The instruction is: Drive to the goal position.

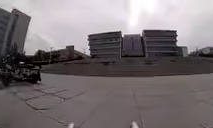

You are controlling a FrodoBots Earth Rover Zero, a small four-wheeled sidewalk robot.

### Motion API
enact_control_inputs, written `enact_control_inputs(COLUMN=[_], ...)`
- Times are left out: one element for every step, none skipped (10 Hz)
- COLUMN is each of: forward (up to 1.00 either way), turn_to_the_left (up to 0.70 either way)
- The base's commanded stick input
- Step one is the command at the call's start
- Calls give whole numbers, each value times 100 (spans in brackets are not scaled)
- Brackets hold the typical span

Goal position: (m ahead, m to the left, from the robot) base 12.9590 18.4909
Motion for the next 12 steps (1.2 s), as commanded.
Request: enact_control_inputs(forward=[70,70,70,70,70,70,70,70,70,70,70,70], turn_to_the_left=[0,0,27,27,27,27,27,18,0,0,0,0])
